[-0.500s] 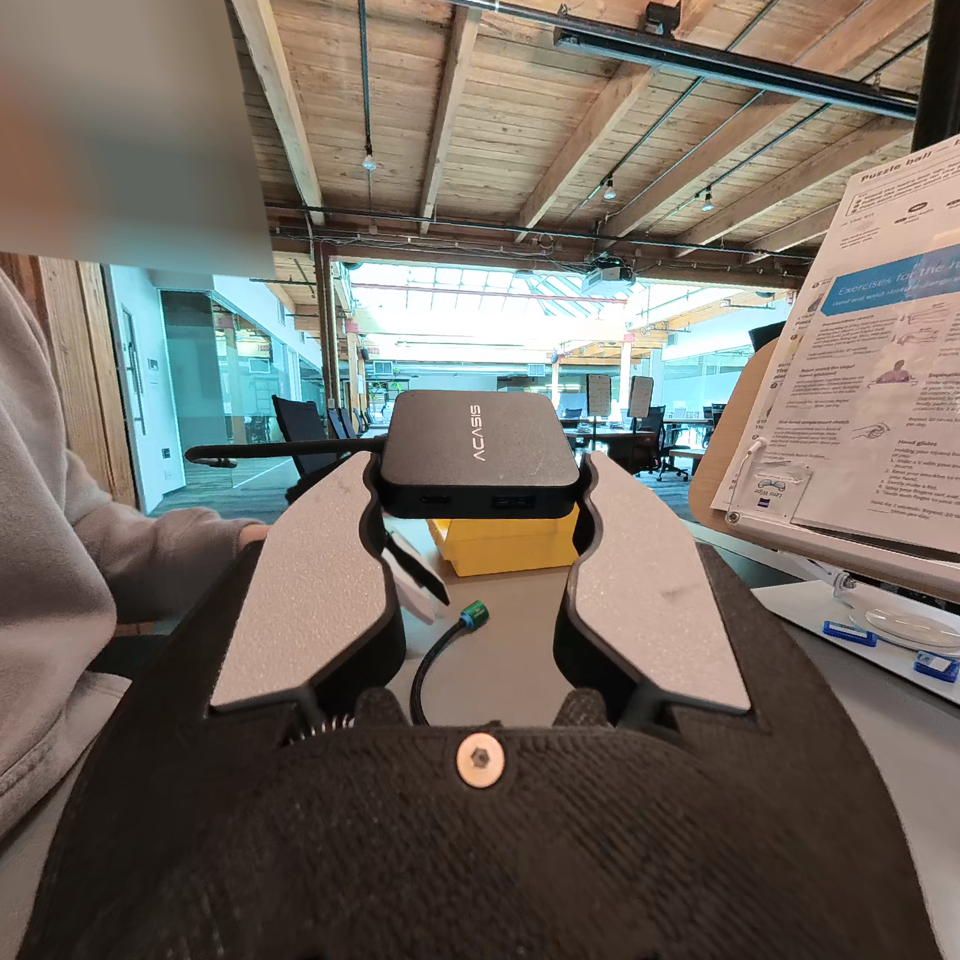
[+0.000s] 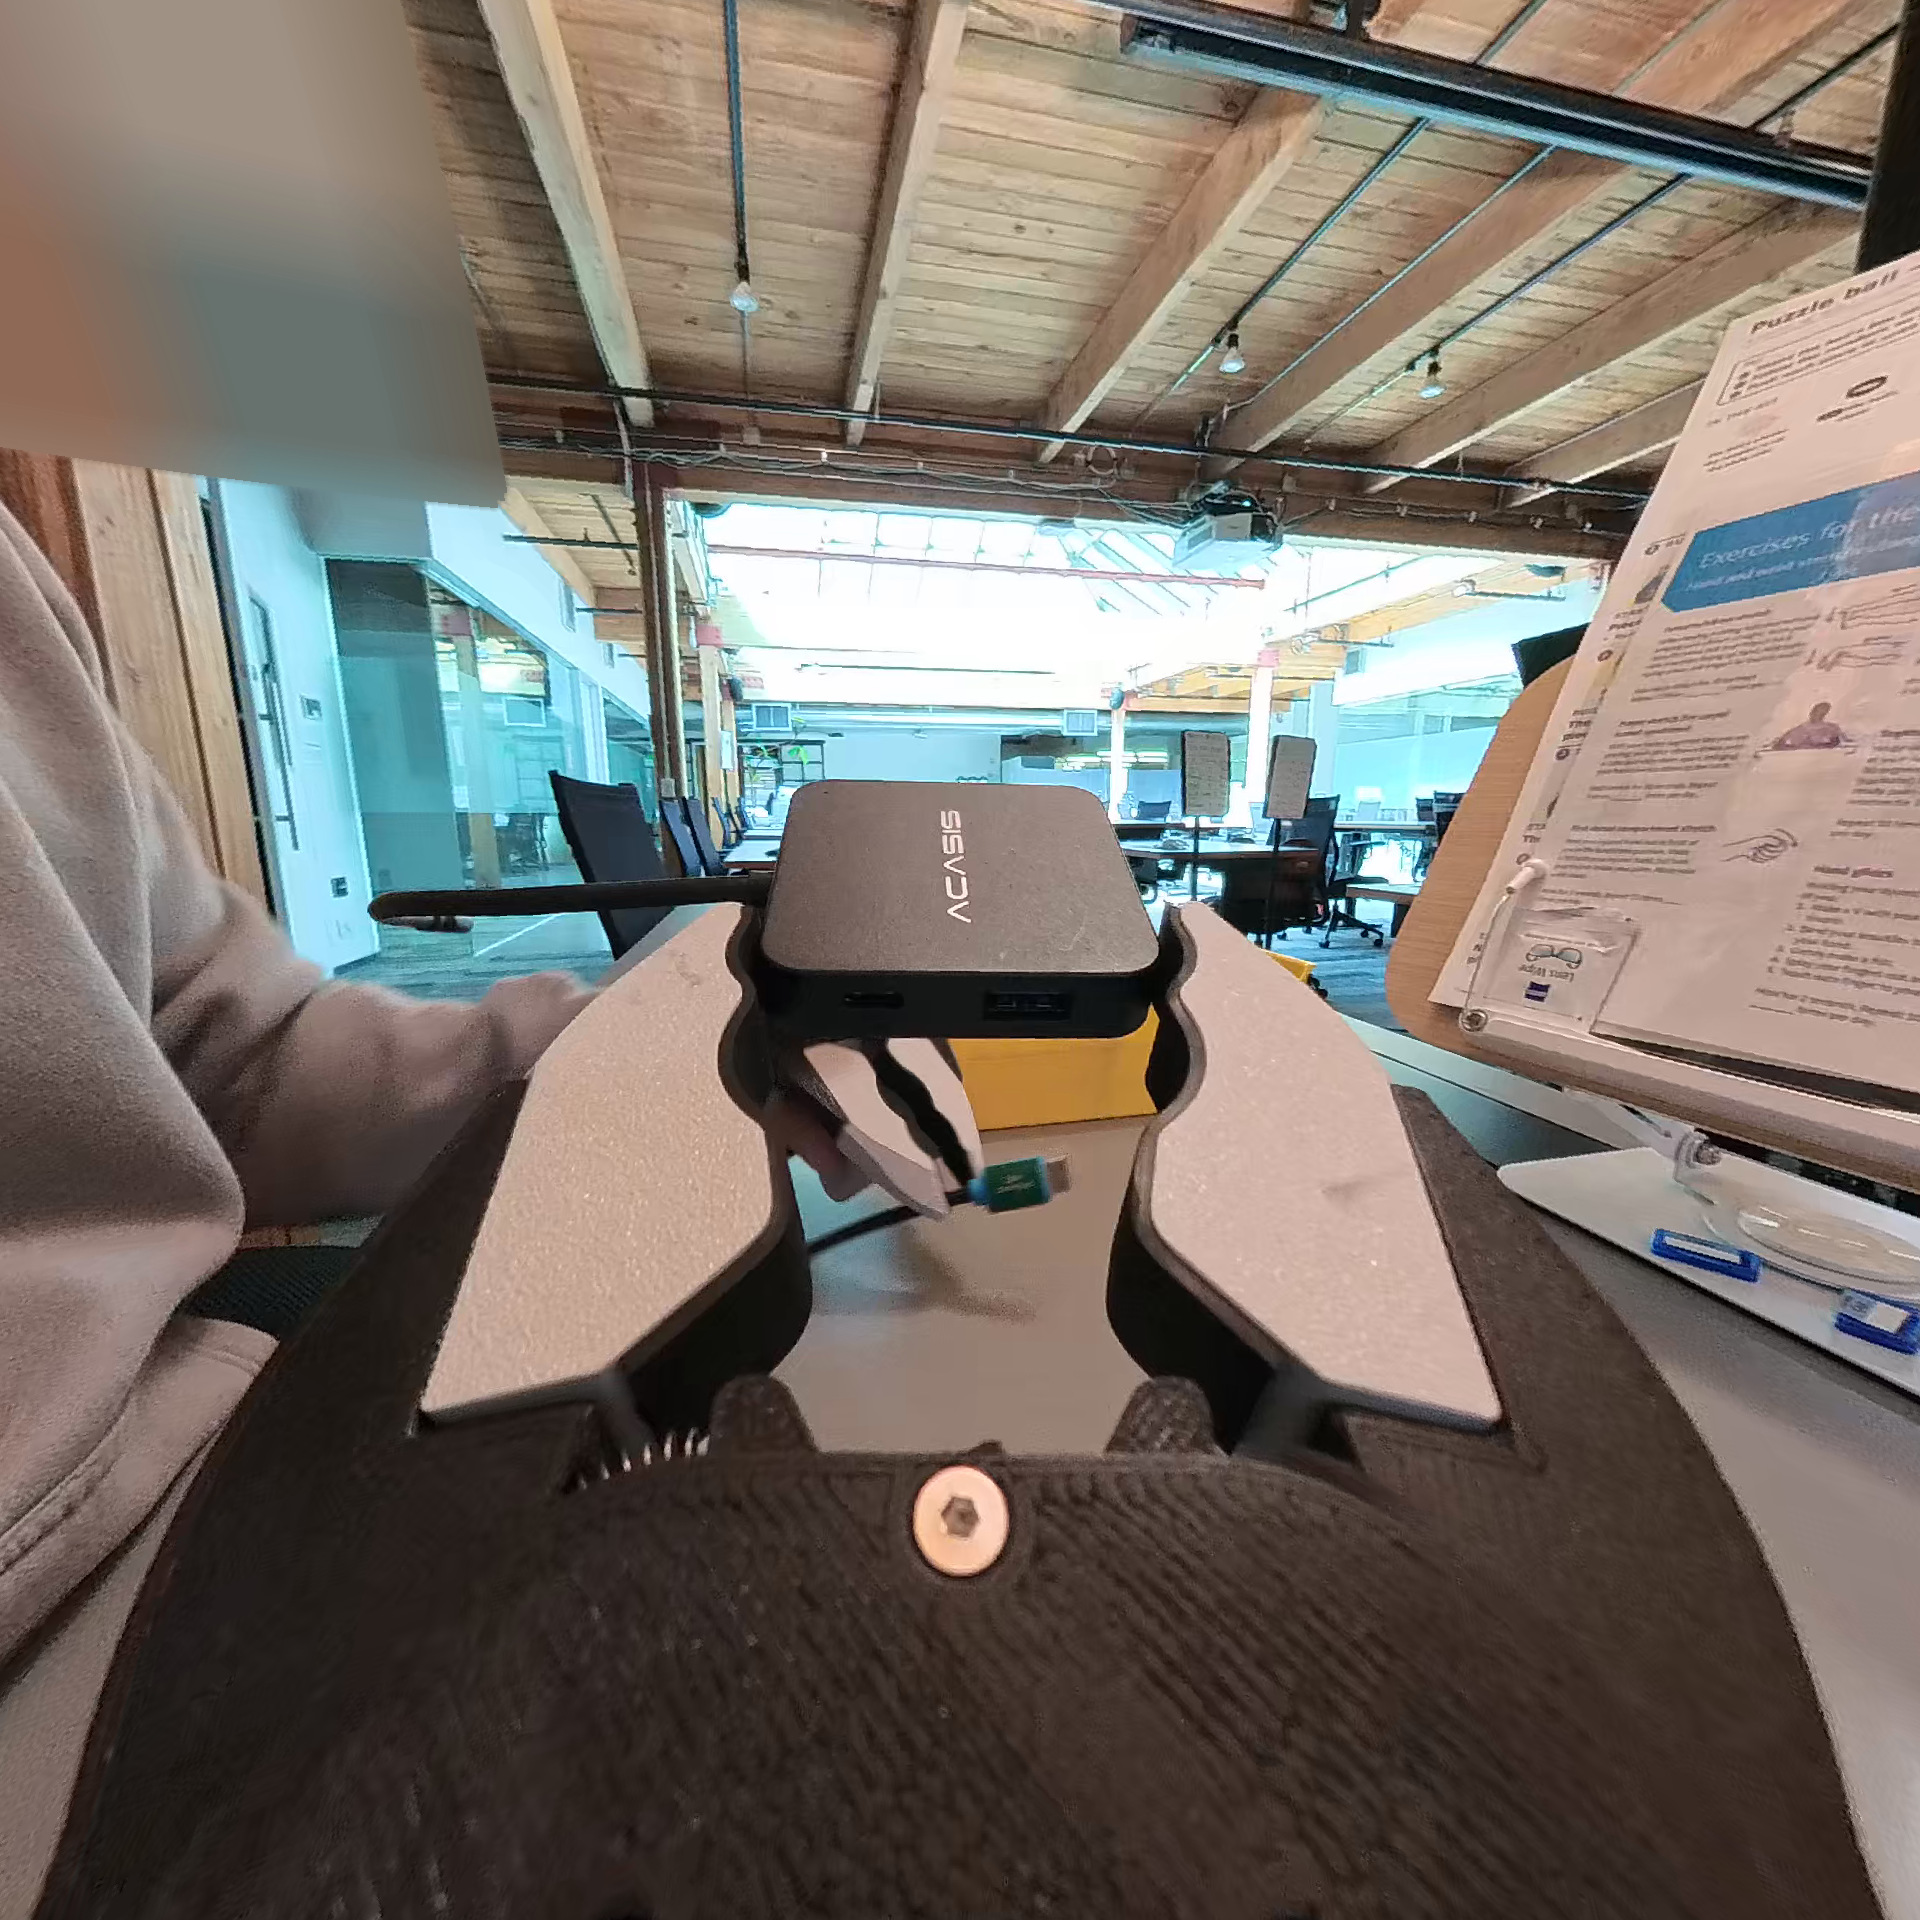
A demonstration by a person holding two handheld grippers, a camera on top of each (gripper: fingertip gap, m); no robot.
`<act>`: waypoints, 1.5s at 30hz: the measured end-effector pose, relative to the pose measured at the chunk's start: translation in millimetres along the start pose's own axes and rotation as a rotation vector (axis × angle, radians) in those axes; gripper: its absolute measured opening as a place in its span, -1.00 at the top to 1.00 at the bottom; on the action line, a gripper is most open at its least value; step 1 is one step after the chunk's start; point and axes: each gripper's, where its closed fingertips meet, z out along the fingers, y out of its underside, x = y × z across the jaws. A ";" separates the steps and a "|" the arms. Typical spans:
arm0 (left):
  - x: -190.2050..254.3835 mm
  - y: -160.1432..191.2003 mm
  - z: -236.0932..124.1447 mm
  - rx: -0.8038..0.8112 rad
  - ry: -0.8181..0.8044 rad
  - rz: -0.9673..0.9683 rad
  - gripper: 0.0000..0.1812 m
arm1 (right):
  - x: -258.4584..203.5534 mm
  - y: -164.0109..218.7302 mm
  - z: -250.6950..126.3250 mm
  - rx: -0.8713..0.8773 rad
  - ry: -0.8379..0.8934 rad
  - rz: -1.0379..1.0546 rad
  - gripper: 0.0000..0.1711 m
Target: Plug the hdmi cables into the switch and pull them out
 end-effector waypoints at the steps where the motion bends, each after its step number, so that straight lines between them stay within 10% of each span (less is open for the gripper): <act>1: 7.3 -0.3 -2.6 0.005 0.099 0.049 0.86 | -1.0 0.6 0.6 -0.003 -0.005 0.000 0.16; 20: 7.6 14.0 11.9 -0.126 -0.051 0.754 0.48 | -3.9 16.8 5.5 -0.073 -0.018 -0.021 0.16; 27: 3.6 16.1 21.6 -0.220 -0.038 0.972 0.64 | -5.8 18.8 7.2 -0.087 -0.025 -0.030 0.16; 39: -19.9 4.2 45.7 -0.285 -0.180 0.079 0.76 | -6.9 19.7 6.8 -0.093 -0.033 -0.032 0.16; 45: -20.2 -6.2 33.9 -0.229 -0.152 0.389 0.58 | -7.6 20.8 7.0 -0.102 -0.036 -0.038 0.16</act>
